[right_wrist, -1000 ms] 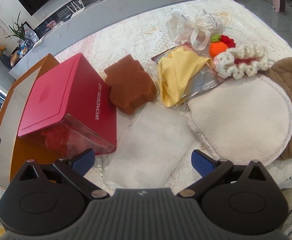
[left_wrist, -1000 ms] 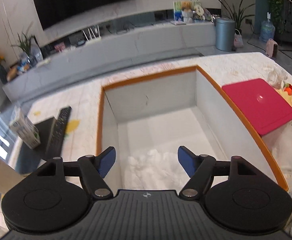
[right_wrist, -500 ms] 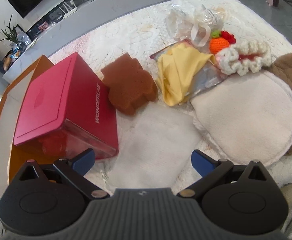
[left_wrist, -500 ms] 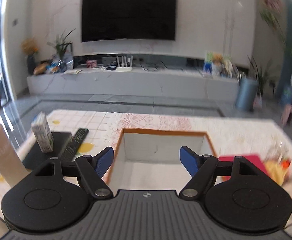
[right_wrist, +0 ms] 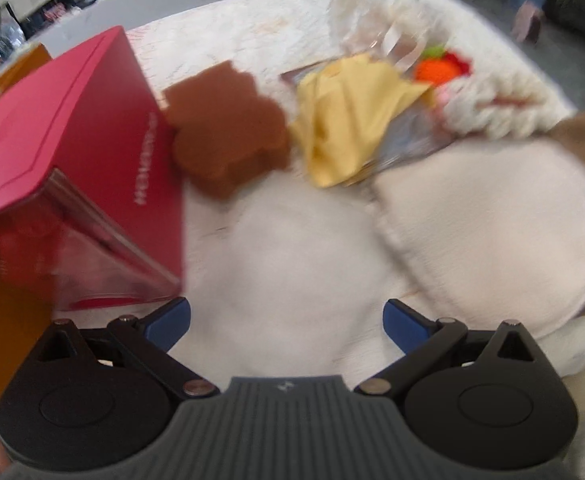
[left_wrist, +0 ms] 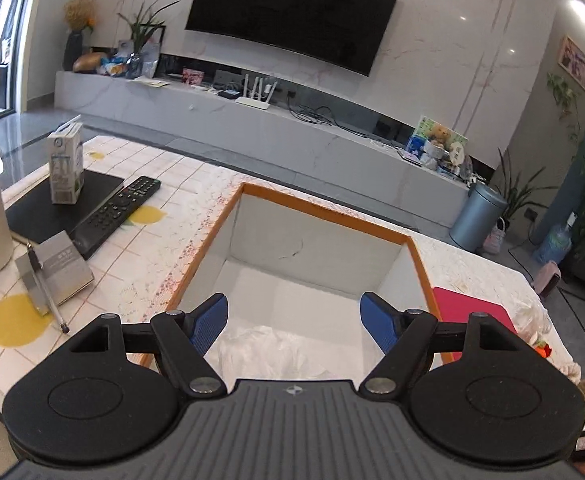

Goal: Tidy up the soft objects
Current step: 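Grasp the white mesh pouf with the right gripper and lift it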

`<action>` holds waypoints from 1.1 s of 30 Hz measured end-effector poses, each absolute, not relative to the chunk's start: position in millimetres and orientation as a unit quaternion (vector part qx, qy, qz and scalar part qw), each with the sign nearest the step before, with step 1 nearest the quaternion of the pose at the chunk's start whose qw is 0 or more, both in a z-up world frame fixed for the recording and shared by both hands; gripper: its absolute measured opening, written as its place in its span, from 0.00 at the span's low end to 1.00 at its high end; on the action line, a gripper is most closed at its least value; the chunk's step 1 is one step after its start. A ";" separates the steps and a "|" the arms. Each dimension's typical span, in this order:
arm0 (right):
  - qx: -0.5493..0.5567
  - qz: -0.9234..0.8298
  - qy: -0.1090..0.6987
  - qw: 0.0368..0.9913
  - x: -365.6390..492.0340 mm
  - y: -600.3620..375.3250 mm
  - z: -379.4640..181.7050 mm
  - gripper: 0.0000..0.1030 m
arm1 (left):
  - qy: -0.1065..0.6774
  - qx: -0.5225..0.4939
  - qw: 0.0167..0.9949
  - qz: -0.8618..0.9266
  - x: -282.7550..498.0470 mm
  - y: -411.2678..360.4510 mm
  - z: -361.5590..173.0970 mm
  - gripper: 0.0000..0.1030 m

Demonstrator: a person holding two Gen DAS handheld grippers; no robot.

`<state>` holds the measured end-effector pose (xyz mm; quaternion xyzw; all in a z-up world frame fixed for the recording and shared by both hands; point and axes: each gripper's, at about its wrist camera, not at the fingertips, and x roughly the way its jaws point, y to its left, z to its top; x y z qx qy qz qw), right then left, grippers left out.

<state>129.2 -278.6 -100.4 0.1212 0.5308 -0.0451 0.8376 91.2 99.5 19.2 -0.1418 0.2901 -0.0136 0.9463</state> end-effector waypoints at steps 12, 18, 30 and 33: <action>0.058 -0.052 0.513 0.855 122.9 -257.4 -103.9 0.91 | 0.299 -0.111 0.948 0.011 89.1 85.8 10.2 0.86; 0.022 -0.042 0.478 0.877 110.1 -253.9 -96.4 0.39 | 0.304 -0.107 0.947 0.017 89.7 84.8 7.9 0.86; 0.047 -0.027 0.447 0.893 97.7 -258.8 -79.2 0.02 | 0.299 -0.118 0.947 0.009 86.8 88.9 7.5 0.86; 0.074 -0.011 0.429 0.900 87.1 -261.7 -62.9 0.02 | 0.301 -0.119 0.946 0.014 87.1 90.7 7.6 0.86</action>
